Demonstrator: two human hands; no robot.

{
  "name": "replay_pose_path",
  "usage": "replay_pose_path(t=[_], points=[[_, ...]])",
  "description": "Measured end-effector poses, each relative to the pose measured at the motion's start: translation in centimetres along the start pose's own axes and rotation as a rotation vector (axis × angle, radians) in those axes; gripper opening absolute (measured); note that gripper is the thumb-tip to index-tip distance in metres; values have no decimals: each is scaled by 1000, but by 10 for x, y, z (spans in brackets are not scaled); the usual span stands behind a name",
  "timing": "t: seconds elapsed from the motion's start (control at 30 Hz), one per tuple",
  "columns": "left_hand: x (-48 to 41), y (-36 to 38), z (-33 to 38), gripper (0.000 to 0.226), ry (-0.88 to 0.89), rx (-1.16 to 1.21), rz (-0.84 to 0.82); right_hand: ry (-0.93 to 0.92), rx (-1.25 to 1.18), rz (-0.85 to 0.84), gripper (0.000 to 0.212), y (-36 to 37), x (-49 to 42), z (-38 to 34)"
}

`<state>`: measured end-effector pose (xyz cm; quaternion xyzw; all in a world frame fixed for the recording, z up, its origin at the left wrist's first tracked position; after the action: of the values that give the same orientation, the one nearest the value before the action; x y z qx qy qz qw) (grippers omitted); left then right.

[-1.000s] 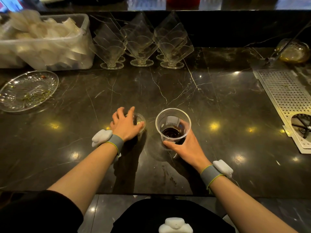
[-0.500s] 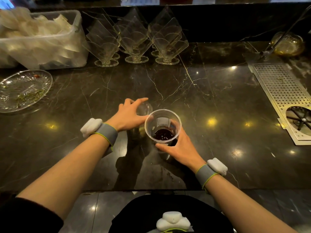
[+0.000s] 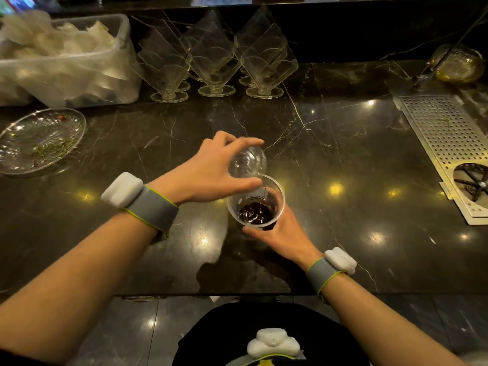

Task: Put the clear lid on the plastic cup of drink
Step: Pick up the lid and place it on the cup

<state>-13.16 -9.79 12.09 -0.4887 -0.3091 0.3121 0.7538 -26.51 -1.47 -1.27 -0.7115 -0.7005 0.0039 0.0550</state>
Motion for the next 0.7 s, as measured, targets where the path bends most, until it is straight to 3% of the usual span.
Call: replay_pose_path(t=[0.33,0.7], points=[[10,25,26,74,116,-330,-32,-6,3,4,88,2,-6,2],[7,43,23,78,137,-460,-22,-27,-34,-11,90,6,-6,-1]])
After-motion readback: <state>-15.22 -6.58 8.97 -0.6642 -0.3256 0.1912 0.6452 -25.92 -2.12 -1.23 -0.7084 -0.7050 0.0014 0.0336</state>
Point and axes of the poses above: each hand's wrist, its own x-axis away from the middle knuckle, its own y-axis out of the palm, z = x × y, the point moved 4 cm from there along -x, towards the middle knuckle, and after that the axes turned 14 degrees about -x, right-handed, at the moved point
